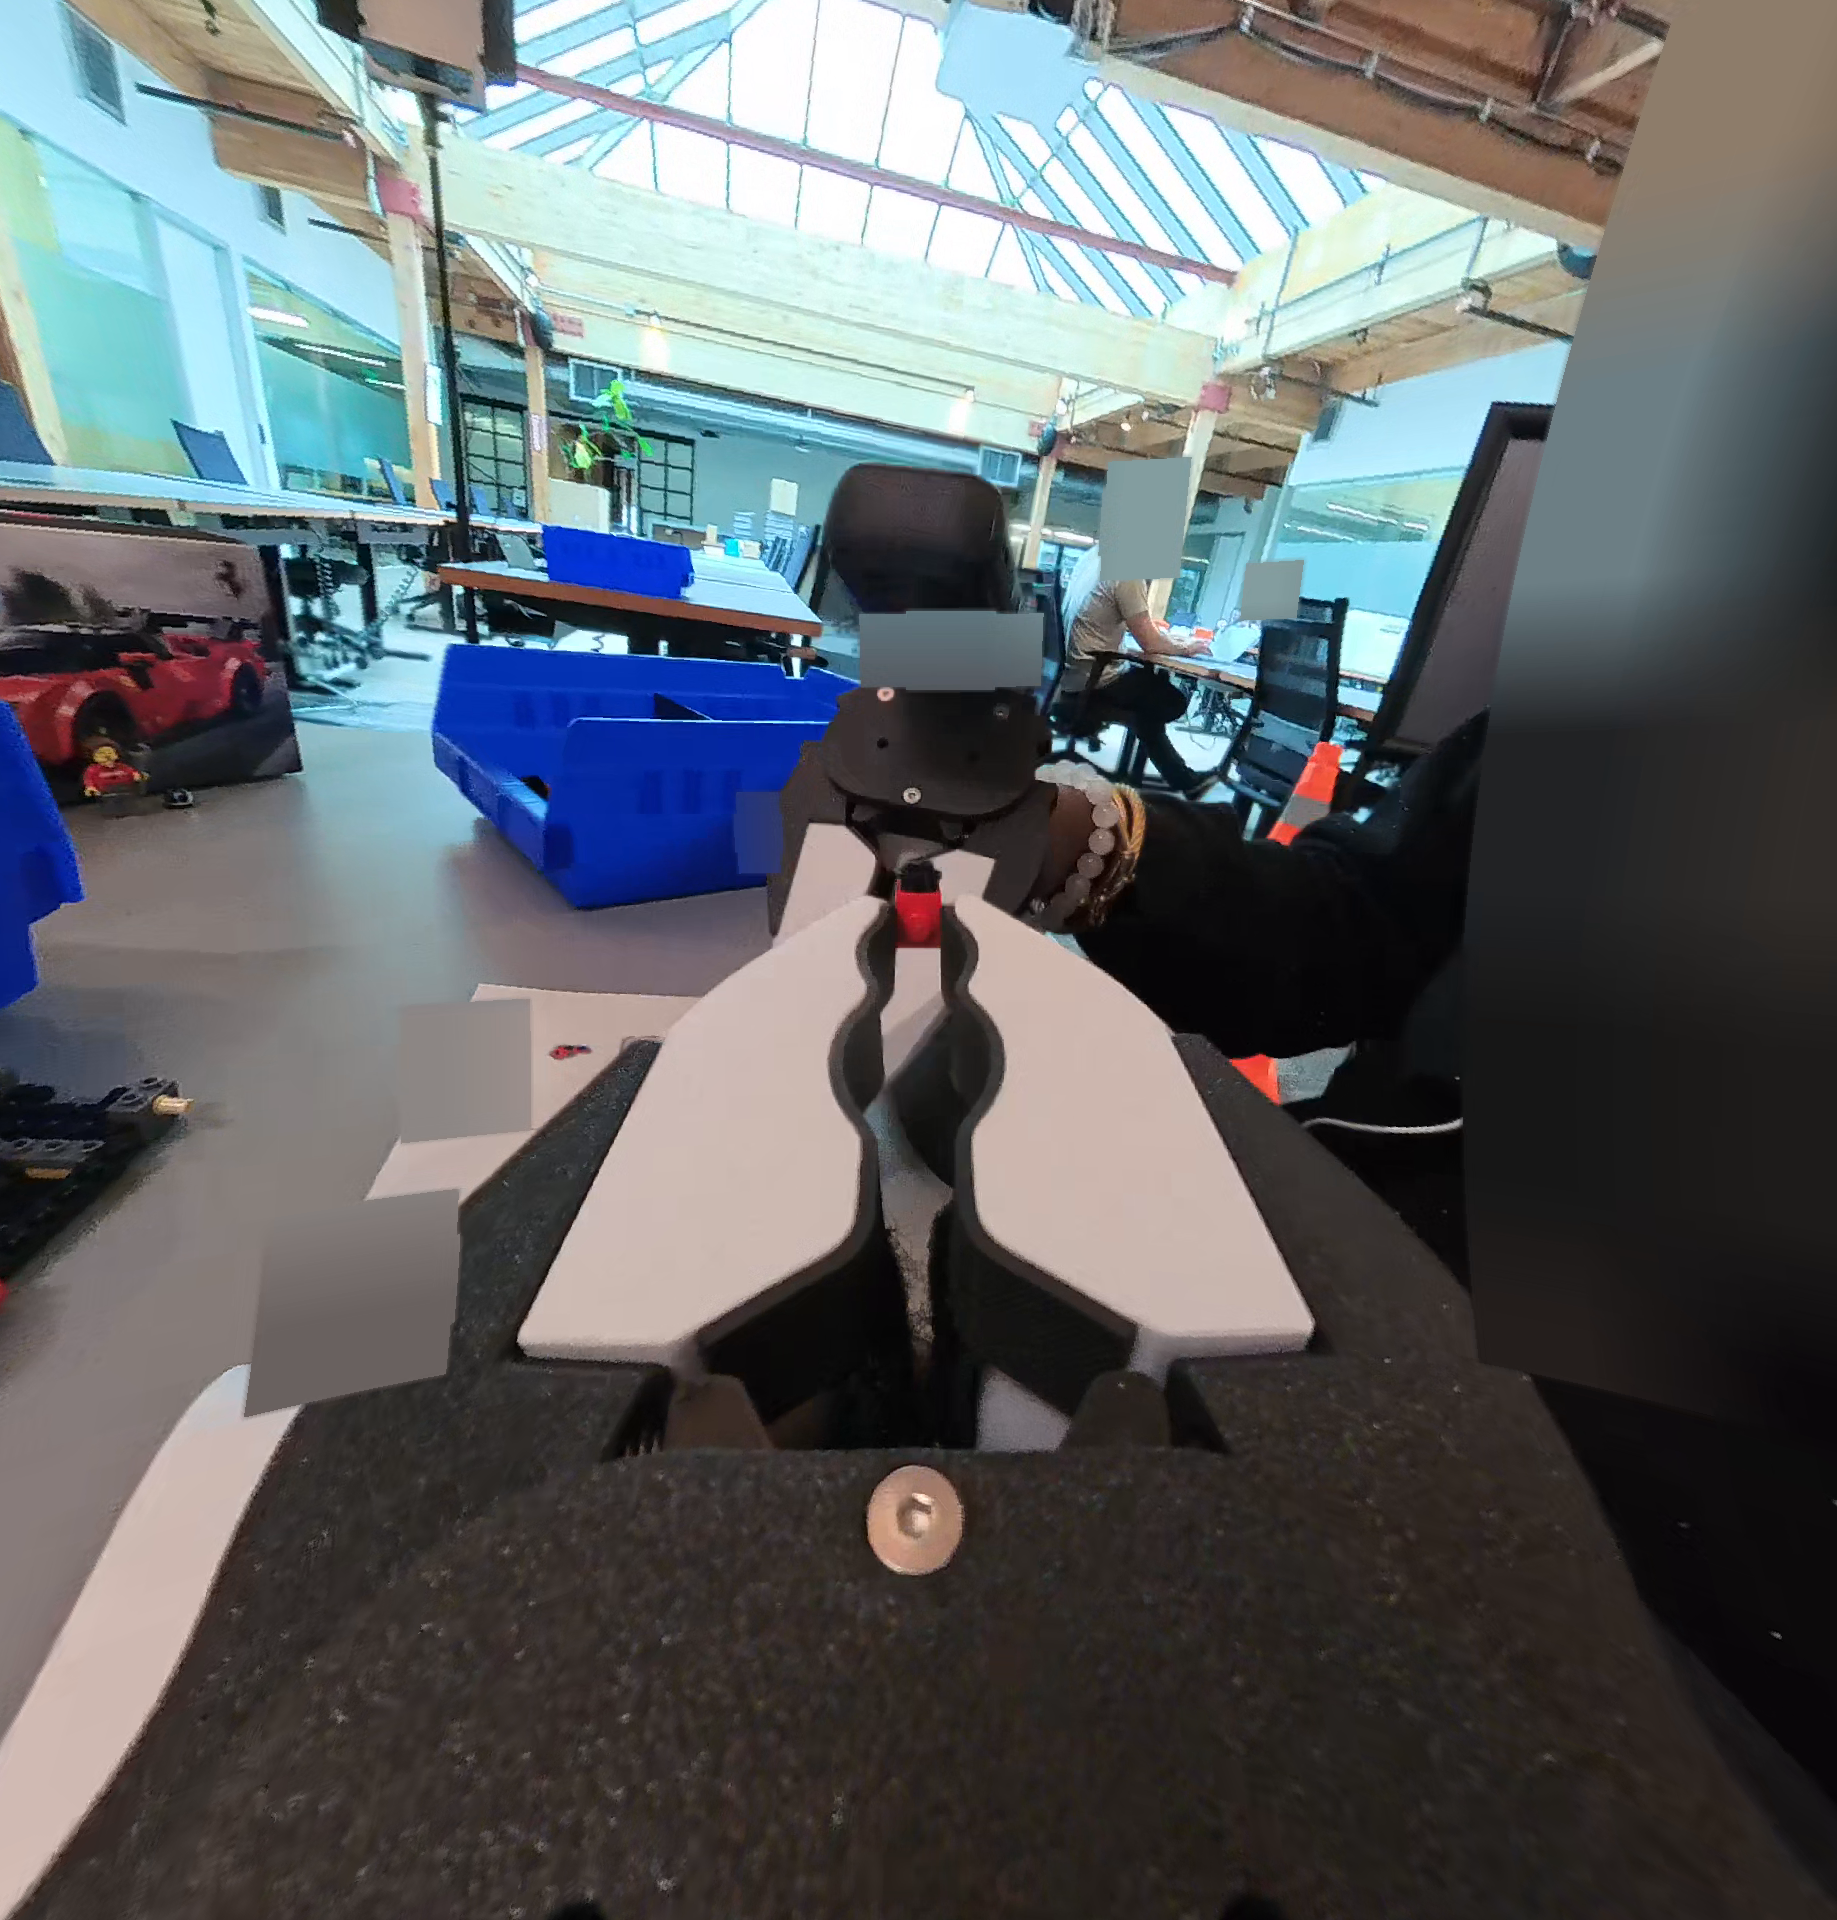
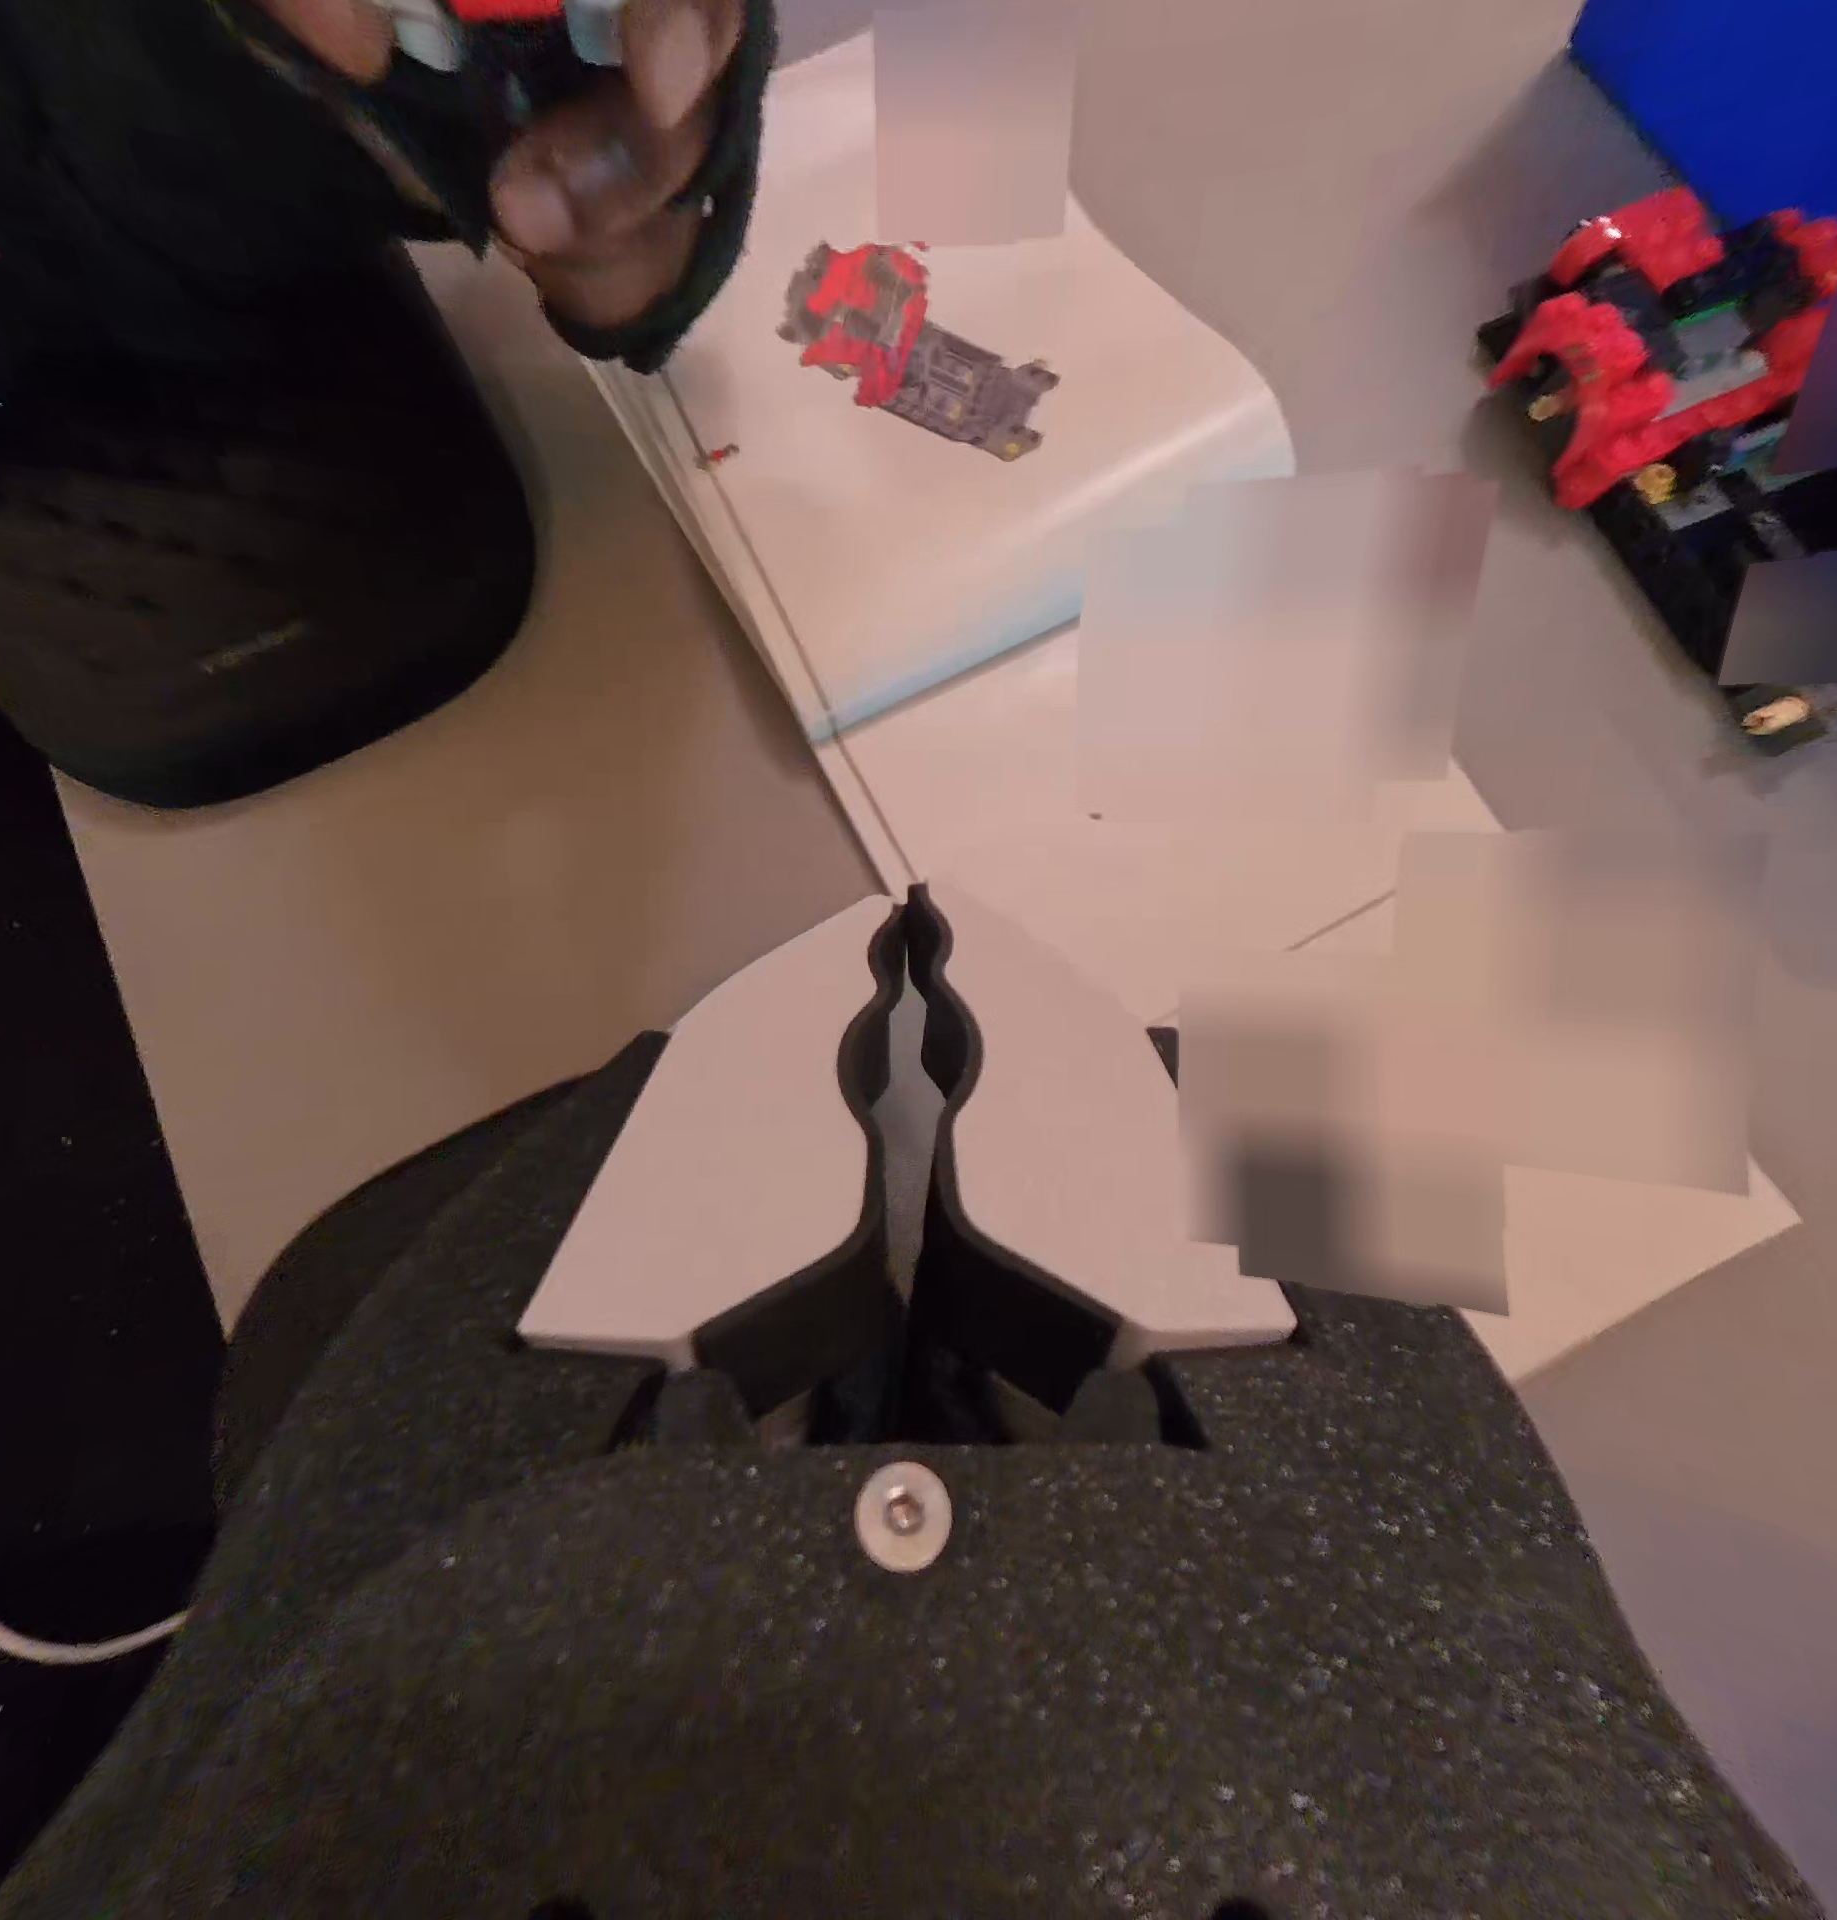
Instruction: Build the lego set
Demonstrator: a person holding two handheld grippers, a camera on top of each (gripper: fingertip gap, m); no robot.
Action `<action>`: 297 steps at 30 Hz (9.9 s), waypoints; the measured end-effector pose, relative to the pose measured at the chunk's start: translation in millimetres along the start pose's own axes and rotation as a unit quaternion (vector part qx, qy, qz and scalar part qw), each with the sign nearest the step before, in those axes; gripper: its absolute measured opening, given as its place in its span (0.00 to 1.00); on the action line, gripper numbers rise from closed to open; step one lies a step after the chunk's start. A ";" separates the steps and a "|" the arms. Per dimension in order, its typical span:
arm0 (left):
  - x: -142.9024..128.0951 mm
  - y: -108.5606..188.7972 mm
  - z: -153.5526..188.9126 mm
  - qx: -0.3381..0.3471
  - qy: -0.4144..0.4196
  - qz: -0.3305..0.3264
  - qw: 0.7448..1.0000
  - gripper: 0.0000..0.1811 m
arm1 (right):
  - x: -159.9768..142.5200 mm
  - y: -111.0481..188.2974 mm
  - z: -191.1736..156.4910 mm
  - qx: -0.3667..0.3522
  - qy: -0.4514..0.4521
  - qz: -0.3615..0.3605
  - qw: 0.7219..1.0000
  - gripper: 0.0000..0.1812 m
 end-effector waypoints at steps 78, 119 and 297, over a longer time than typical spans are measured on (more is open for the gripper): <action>-14.5 -11.0 -6.2 0.000 0.046 -0.060 0.997 0.04 | 26.4 -10.6 45.3 0.134 0.423 -0.214 0.870 0.11; -17.8 -13.5 -5.3 -0.019 0.047 -0.078 0.996 0.04 | 27.0 -20.9 55.5 0.196 0.439 -0.199 0.854 0.10; 6.1 -5.8 17.6 -0.179 0.031 0.106 0.978 0.04 | 135.9 72.7 -50.5 0.159 0.535 -0.056 0.828 0.05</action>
Point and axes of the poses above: each gripper's, where its closed fingertips meet, y back along the fingers, x out of its top, z = x × y across the jaws, the point moved 8 cm from there along y, back along the fingers, and after that the axes turned 8 degrees about -z, right-handed, at the moved point
